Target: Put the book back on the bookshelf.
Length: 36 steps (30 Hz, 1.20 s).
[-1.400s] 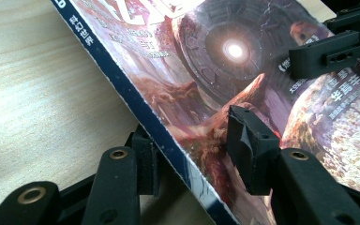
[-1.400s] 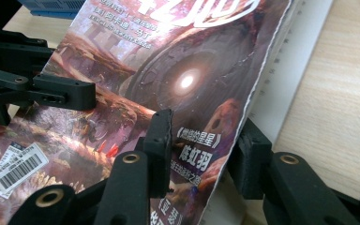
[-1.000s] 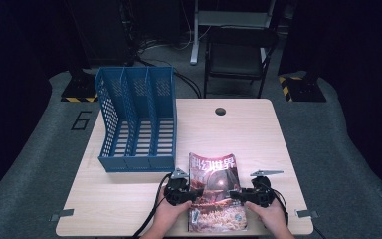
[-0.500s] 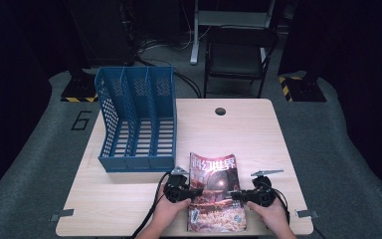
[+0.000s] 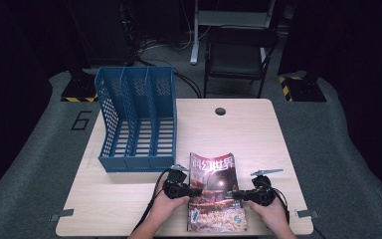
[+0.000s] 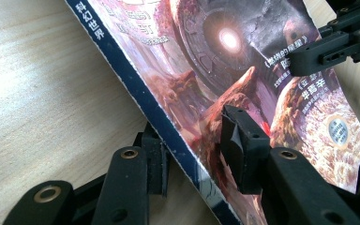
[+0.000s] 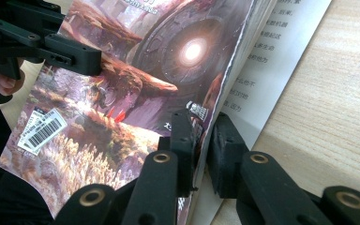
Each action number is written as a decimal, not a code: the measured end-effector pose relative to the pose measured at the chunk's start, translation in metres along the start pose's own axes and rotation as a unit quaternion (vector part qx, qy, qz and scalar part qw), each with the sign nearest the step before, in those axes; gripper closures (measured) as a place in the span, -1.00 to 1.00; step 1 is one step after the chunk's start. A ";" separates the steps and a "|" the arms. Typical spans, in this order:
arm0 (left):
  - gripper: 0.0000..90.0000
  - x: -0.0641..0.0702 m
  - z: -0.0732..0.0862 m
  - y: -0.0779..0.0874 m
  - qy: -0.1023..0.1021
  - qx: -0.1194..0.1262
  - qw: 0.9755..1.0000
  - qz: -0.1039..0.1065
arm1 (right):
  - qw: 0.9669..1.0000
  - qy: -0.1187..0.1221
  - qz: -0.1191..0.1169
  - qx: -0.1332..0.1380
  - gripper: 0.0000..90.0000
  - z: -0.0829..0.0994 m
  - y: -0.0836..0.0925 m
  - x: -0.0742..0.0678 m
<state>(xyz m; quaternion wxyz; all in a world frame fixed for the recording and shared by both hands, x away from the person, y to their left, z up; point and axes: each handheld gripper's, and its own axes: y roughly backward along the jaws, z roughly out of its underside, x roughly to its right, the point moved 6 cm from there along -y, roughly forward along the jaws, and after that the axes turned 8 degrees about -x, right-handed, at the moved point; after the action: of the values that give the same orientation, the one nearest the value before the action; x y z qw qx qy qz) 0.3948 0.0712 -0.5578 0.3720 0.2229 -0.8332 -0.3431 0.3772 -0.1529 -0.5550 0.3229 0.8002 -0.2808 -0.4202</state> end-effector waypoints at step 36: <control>0.63 0.021 -0.012 0.045 -0.053 0.037 0.998 -0.007 | 0.992 0.054 0.023 0.107 0.93 -0.017 0.031 -0.030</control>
<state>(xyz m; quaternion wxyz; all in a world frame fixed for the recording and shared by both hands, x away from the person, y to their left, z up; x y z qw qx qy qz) 0.3859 0.0834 -0.5089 0.3166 0.2236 -0.8624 -0.3256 0.3716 -0.1461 -0.5095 0.2596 0.8449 -0.3252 -0.3362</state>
